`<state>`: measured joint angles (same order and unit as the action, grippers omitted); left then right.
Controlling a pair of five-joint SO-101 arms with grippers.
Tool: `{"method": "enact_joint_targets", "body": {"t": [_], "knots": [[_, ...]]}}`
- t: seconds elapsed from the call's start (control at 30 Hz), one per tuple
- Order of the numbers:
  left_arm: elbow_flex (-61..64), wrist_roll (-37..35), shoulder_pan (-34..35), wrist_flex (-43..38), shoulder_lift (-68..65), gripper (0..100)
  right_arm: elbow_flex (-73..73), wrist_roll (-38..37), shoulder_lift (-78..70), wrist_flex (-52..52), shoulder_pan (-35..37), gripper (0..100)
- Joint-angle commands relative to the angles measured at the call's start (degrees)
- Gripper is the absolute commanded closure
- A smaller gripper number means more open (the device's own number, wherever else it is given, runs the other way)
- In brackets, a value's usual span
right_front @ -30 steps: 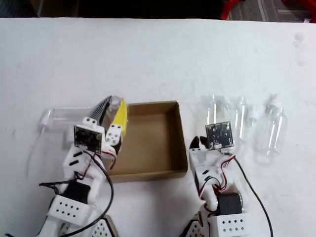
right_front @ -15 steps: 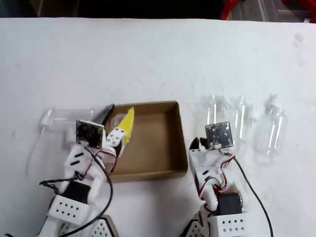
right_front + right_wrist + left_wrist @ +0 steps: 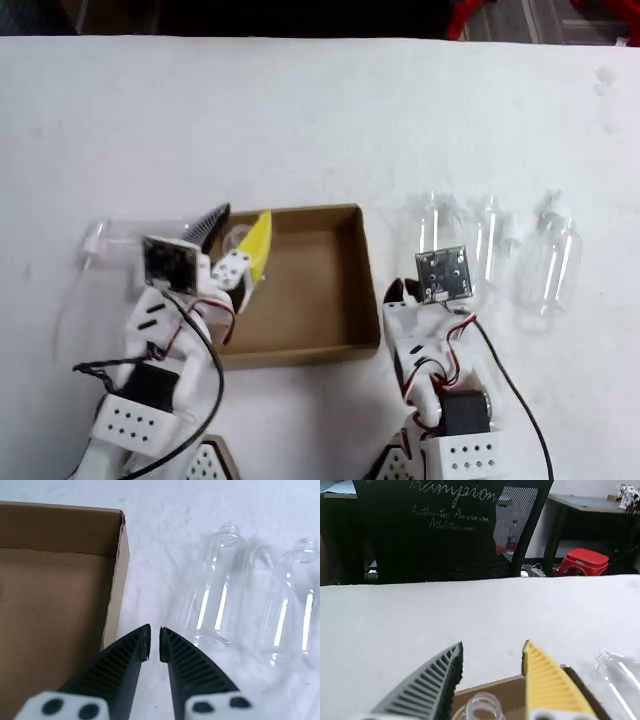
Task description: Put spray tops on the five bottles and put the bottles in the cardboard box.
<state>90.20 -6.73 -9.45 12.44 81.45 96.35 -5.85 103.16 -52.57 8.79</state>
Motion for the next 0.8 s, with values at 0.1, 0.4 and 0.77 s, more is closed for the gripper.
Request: {"method": "enact_joint_targets", "body": {"t": [0.1,0.4,0.77], "knots": [[-26.5,-5.9,0.7,23.8,0.7,81,0.5,-0.6,0.0,-0.2,0.4,97.7],[-43.3,2.9,11.1,37.0,-11.6,84,0.5,-0.6,0.0,-0.2,0.4,97.7],[-75.3,39.4,22.2,54.4,-53.0,90,0.5,-0.6,0.0,-0.2,0.4,97.7]]}}
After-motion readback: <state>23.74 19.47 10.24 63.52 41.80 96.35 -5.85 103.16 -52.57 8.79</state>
